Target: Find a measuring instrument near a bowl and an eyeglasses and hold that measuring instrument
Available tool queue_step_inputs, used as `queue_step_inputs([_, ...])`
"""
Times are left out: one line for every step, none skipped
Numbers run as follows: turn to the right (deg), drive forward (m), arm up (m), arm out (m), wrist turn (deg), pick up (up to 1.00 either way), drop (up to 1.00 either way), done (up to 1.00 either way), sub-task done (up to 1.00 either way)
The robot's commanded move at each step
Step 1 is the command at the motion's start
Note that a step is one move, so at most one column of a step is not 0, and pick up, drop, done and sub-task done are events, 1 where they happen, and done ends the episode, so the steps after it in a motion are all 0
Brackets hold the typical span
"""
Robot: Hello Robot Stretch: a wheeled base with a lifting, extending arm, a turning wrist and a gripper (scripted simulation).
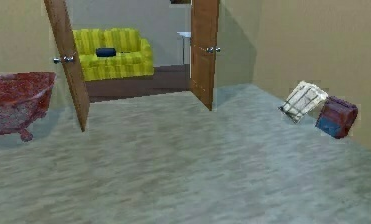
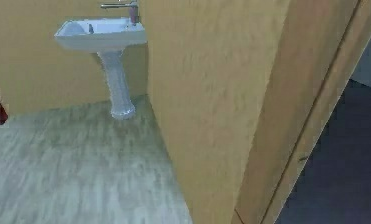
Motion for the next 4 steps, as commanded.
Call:
queue_step_inputs([-12.0,0.00,0.00,0.00,0.0,0.00,0.00,0.00,0.00])
queue_step_inputs([0.0,1.00,0.00,0.00,0.0,0.00,0.00,0.00,0.00])
queue_step_inputs([0.0,1.00,0.00,0.00,0.0,0.00,0.00,0.00,0.00])
queue_step_inputs([-9.0,0.00,0.00,0.00,0.0,0.00,0.00,0.00,0.00])
